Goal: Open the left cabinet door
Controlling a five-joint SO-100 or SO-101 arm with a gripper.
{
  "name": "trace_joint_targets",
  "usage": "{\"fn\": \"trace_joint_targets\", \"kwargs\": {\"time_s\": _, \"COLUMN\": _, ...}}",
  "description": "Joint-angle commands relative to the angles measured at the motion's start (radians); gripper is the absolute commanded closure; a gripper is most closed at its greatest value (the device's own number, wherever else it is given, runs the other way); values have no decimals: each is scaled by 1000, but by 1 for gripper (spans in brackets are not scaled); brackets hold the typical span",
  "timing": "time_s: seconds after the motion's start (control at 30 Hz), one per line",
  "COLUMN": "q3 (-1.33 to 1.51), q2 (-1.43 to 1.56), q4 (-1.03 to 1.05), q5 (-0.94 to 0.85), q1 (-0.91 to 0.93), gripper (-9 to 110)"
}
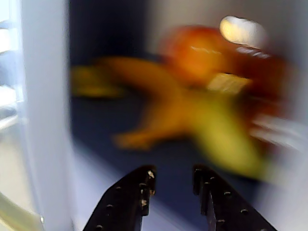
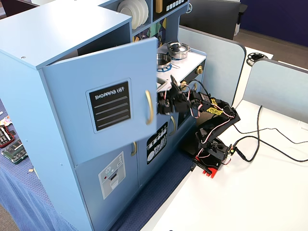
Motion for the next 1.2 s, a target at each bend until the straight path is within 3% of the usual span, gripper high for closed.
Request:
{"fn": "trace_joint_targets", "kwargs": {"time_s": 0.0, "q3": -25, "q2": 31, "q4": 8, "q5": -49, "q1": -175, "gripper": 101}}
{"fn": "trace_joint_targets", "kwargs": {"time_s": 0.17, "q3": -2, "q2": 14, "q4": -3, "q5": -91, "q1": -299, "gripper": 101}}
{"fn": "trace_joint_targets", "kwargs": {"time_s": 0.3, "q3": 52, "q2": 18, "q4": -6, "q5": -103, "q1": -279, "gripper": 101}}
{"fn": "trace_joint_targets", "kwargs": {"time_s": 0.5, "q3": 166, "q2": 75, "q4": 94, "q5": -8, "q1": 69, "gripper": 101}}
{"fn": "trace_joint_targets", "kwargs": {"time_s": 0.77, "q3": 606, "q2": 276, "q4": 215, "q5": 204, "q1": 578, "gripper": 101}}
{"fn": "trace_joint_targets", "kwargs": {"time_s": 1.0, "q3": 830, "q2": 426, "q4": 566, "q5": 262, "q1": 729, "gripper": 101}}
{"fn": "trace_joint_targets", "kwargs": {"time_s": 1.17, "q3": 957, "q2": 492, "q4": 658, "q5": 311, "q1": 765, "gripper": 101}}
